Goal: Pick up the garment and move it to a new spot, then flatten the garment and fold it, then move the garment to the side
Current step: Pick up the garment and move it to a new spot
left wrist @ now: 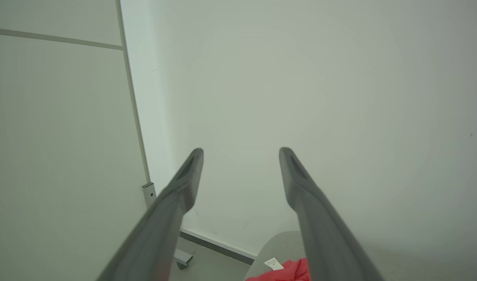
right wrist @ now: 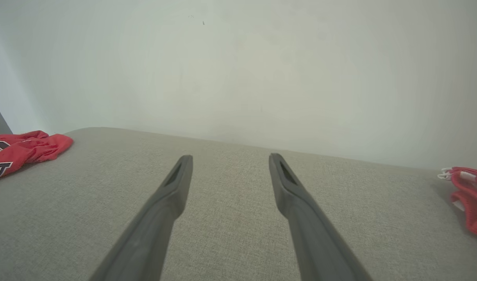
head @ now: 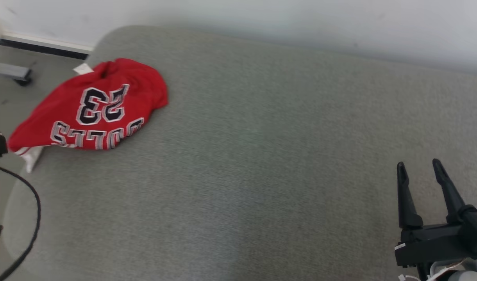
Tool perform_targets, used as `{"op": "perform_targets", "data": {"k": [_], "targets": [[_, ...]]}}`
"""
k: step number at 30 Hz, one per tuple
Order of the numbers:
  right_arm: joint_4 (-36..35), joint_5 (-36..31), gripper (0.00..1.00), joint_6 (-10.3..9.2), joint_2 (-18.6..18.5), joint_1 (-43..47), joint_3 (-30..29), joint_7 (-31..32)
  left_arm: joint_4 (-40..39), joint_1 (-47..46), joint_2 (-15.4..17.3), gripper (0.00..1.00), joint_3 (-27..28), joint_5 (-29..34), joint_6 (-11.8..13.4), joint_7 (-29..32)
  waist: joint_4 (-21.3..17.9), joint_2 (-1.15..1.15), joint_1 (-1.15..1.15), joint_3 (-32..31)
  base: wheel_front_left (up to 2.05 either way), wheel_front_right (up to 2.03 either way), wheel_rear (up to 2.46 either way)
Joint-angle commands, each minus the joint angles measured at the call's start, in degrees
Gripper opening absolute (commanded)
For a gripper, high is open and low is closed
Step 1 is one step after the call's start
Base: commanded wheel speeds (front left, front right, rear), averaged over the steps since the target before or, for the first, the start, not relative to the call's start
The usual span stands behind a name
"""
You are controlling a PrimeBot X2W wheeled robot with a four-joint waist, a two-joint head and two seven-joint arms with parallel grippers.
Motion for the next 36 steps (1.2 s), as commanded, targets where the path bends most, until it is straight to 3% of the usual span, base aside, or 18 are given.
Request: {"op": "perform_targets", "data": {"k": [1, 14, 23, 36], "targets": [[-1.19, -0.81, 1.00, -0.13, -0.33, -0.20, -0.55, 0.42, 1.74, -1.95, 0.72, 1.00, -0.01, -0.33, -0.22, 0.49, -9.01, -0.01, -0.02, 9.00, 0.00, 0.00, 0.00], [-9.99, -1.74, 1.00, -0.13, -0.87, -0.16, -3.60, 3.84, 17.76, -12.32, 5.55, 1.00, -1.06, -1.47, -1.89, 3.24, -14.16, -0.01, -0.02, 14.90, 0.00, 0.00, 0.00], [-11.51, -2.08, 1.00, -0.13, -0.26, 0.32, -4.19, 5.11, 29.74, -16.51, 6.84, 1.00, -4.66, -1.44, -3.43, 6.97, -14.72, -0.01, -0.02, 15.06, 0.00, 0.00, 0.00], [-12.93, -2.34, 1.00, -0.13, -1.22, -0.16, -3.98, 6.92, 44.05, -19.56, 5.08, 1.00, -10.14, -6.71, -4.35, 18.71, -14.80, -0.01, -0.02, 14.22, 0.00, 0.00, 0.00]]}}
